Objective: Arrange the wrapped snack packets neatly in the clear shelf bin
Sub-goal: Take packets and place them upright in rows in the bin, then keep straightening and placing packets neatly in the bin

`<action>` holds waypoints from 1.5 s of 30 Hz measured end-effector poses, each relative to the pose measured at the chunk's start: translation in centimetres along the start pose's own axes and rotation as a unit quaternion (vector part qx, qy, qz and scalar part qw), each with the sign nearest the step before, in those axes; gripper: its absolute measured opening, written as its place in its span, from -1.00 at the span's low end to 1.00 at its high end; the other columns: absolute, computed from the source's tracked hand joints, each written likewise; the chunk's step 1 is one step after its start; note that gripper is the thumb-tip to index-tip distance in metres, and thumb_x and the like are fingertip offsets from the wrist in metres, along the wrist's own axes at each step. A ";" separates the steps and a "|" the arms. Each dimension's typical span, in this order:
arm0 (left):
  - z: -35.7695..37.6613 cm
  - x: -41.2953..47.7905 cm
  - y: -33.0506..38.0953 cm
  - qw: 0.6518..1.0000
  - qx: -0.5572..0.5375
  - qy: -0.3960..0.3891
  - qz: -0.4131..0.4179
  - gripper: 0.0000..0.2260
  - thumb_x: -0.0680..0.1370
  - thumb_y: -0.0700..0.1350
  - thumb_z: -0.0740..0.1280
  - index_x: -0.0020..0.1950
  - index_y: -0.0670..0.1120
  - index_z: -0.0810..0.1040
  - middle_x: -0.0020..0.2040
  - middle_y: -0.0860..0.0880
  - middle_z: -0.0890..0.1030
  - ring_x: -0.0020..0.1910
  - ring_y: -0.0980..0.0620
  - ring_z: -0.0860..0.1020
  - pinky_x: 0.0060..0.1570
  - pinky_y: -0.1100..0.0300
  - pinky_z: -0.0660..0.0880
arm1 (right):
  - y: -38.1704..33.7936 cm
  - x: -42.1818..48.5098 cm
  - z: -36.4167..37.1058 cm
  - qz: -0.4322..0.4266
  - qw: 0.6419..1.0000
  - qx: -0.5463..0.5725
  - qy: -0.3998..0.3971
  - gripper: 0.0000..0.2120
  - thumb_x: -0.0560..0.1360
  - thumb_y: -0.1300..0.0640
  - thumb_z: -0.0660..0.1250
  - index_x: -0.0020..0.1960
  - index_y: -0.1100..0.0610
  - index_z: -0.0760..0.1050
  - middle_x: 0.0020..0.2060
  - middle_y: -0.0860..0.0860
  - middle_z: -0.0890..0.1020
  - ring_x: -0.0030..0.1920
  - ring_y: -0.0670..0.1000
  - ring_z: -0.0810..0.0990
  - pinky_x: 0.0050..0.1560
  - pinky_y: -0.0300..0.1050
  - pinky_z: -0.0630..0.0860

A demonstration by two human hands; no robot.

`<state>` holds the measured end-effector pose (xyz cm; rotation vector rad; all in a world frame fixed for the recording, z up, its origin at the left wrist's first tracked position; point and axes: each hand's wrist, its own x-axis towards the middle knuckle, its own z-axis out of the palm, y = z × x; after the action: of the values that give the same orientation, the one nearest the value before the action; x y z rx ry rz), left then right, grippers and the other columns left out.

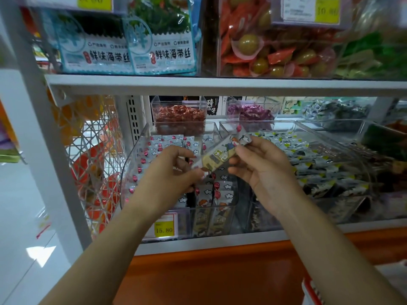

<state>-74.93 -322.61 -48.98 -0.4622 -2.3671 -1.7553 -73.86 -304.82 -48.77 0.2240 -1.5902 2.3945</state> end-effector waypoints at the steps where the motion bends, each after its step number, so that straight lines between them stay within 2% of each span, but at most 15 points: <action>1: 0.1 0.0 -0.1 0.998 0.062 0.000 0.021 -0.74 0.46 -0.15 0.41 0.10 0.03 0.46 -0.15 -0.08 0.53 -0.24 0.06 0.60 -0.42 0.42 0.44 | 0.0 0.0 -0.1 -0.008 1.000 -0.025 -0.005 -0.87 0.46 0.34 0.33 -0.02 0.20 0.52 -0.27 0.03 0.64 -0.31 -0.05 0.62 -0.36 -0.22 0.56; 4: 0.2 -0.3 -0.3 0.980 0.182 -0.007 0.079 -0.58 0.49 -0.10 0.38 0.33 0.04 0.40 -0.09 0.12 0.50 -0.16 0.28 0.51 -0.30 0.55 0.40 | -0.3 -0.3 -0.1 -0.048 0.994 -0.096 -0.035 -0.77 0.43 0.37 0.36 -0.01 0.09 0.52 -0.22 -0.05 0.68 -0.24 -0.08 0.65 -0.33 -0.23 0.56; 7: 0.5 -0.3 -0.3 0.973 0.201 -0.016 0.108 -0.50 0.50 -0.01 0.35 0.42 0.12 0.31 0.14 0.09 0.43 -0.07 0.23 0.49 -0.28 0.47 0.40 | -0.5 -0.7 0.2 -0.091 0.983 -0.147 -0.061 -0.69 0.42 0.39 0.37 -0.04 0.00 0.51 -0.21 -0.12 0.68 -0.21 -0.12 0.66 -0.27 -0.25 0.56; 9: 0.7 -0.4 -0.2 0.974 0.189 -0.020 0.120 -0.49 0.50 0.03 0.33 0.43 0.13 0.29 0.16 0.11 0.43 -0.06 0.21 0.49 -0.22 0.45 0.38 | -0.4 -1.0 0.5 -0.108 0.976 -0.170 -0.079 -0.67 0.42 0.40 0.37 -0.05 -0.02 0.51 -0.20 -0.10 0.67 -0.20 -0.11 0.64 -0.25 -0.26 0.57; 12: 0.9 -0.5 0.0 0.973 0.187 -0.014 0.133 -0.61 0.51 0.01 0.31 0.34 0.05 0.40 0.08 0.11 0.51 -0.06 0.21 0.49 -0.16 0.43 0.41 | -0.4 -1.3 0.9 -0.125 0.971 -0.180 -0.097 -0.71 0.42 0.38 0.38 -0.04 0.02 0.51 -0.15 0.00 0.61 -0.18 -0.02 0.59 -0.23 -0.23 0.57; 16: 1.0 -0.6 0.3 0.973 0.175 -0.004 0.150 -0.72 0.50 -0.03 0.35 0.19 0.05 0.45 -0.08 0.23 0.47 -0.08 0.30 0.47 -0.22 0.47 0.44 | -0.6 -1.3 1.1 -0.131 0.975 -0.141 -0.111 -0.85 0.49 0.28 0.33 -0.11 0.03 0.53 -0.23 -0.09 0.63 -0.25 -0.10 0.59 -0.23 -0.17 0.60; 19: 1.2 -0.7 0.5 0.979 0.146 -0.008 0.145 -0.76 0.48 -0.02 0.36 0.12 0.10 0.42 -0.07 0.23 0.50 -0.06 0.29 0.49 -0.18 0.53 0.43 | -0.6 -1.1 1.0 -0.121 0.982 -0.089 -0.117 -0.81 0.50 0.29 0.29 -0.17 0.03 0.53 -0.17 -0.07 0.67 -0.24 -0.11 0.60 -0.26 -0.20 0.57; 22: 1.3 -0.7 0.8 0.983 0.117 -0.013 0.143 -0.80 0.48 -0.06 0.37 0.05 0.12 0.44 -0.06 0.21 0.54 -0.08 0.30 0.51 -0.18 0.55 0.42 | -0.7 -1.0 0.8 -0.103 0.984 -0.053 -0.138 -0.88 0.49 0.28 0.28 -0.16 0.09 0.49 -0.08 -0.05 0.69 -0.22 -0.11 0.61 -0.22 -0.22 0.56; 27: 1.5 -1.1 1.3 0.980 0.099 -0.014 0.171 -0.69 0.48 -0.16 0.39 -0.16 0.24 0.37 -0.22 0.28 0.54 -0.14 0.45 0.49 -0.24 0.58 0.39 | -1.1 -1.3 0.3 -0.092 0.982 -0.037 -0.160 -0.88 0.48 0.29 0.27 -0.16 0.10 0.49 0.04 0.05 0.67 -0.18 -0.05 0.58 -0.18 -0.22 0.55; 29: 1.7 -1.2 1.5 0.980 0.100 -0.019 0.173 -0.69 0.47 -0.15 0.40 -0.18 0.24 0.37 -0.25 0.35 0.54 -0.14 0.44 0.49 -0.24 0.57 0.39 | -1.4 -1.5 0.1 -0.097 0.982 -0.047 -0.157 -0.90 0.46 0.27 0.29 -0.17 0.09 0.50 0.04 0.06 0.66 -0.15 -0.04 0.58 -0.17 -0.21 0.54; 33: 2.6 -1.8 2.4 0.973 0.118 -0.031 0.195 -0.67 0.46 -0.13 0.40 -0.16 0.26 0.32 -0.22 0.24 0.47 -0.19 0.47 0.47 -0.27 0.57 0.38 | -2.6 -2.6 -0.9 -0.114 0.981 -0.074 -0.139 -0.87 0.42 0.23 0.31 -0.22 0.02 0.55 -0.06 -0.02 0.67 -0.17 -0.08 0.59 -0.22 -0.23 0.53; 36: 4.3 -2.5 3.4 0.969 0.126 -0.061 0.203 -0.71 0.46 -0.09 0.40 -0.12 0.23 0.33 -0.21 0.23 0.46 -0.19 0.47 0.46 -0.28 0.58 0.37 | -4.2 -4.2 -2.7 -0.136 0.974 -0.140 -0.117 -0.85 0.41 0.20 0.34 -0.20 -0.05 0.56 -0.22 -0.10 0.63 -0.20 -0.08 0.58 -0.21 -0.23 0.53; 38: 5.9 -2.9 4.2 0.968 0.122 -0.084 0.204 -0.75 0.46 -0.06 0.40 -0.05 0.16 0.34 -0.20 0.23 0.46 -0.19 0.48 0.45 -0.25 0.59 0.35 | -5.6 -5.5 -4.2 -0.151 0.965 -0.196 -0.090 -0.80 0.37 0.19 0.40 -0.13 -0.10 0.57 -0.22 -0.13 0.61 -0.16 -0.10 0.59 -0.16 -0.25 0.54; 42: 10.3 -3.9 6.3 0.957 0.117 -0.151 0.218 -0.81 0.46 0.03 0.37 -0.07 0.17 0.35 -0.20 0.20 0.49 -0.18 0.38 0.48 -0.20 0.48 0.40 | -8.7 -8.4 -7.8 -0.154 0.938 -0.311 -0.028 -0.71 0.32 0.10 0.50 0.00 -0.11 0.58 -0.21 -0.21 0.60 -0.13 -0.16 0.59 -0.12 -0.27 0.54; 45: 14.0 -4.8 7.3 0.946 0.093 -0.230 0.210 -0.85 0.46 0.07 0.35 -0.05 0.20 0.41 -0.16 0.18 0.52 -0.15 0.29 0.50 -0.19 0.40 0.44 | -10.5 -10.9 -11.0 -0.119 0.926 -0.355 0.038 -0.64 0.25 -0.07 0.44 0.04 -0.07 0.57 -0.21 -0.16 0.63 -0.11 -0.11 0.62 -0.11 -0.22 0.56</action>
<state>-67.21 -308.07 -48.05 -1.3546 -2.4292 -1.3225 -60.15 -292.26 -46.73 0.1602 -2.1215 1.5031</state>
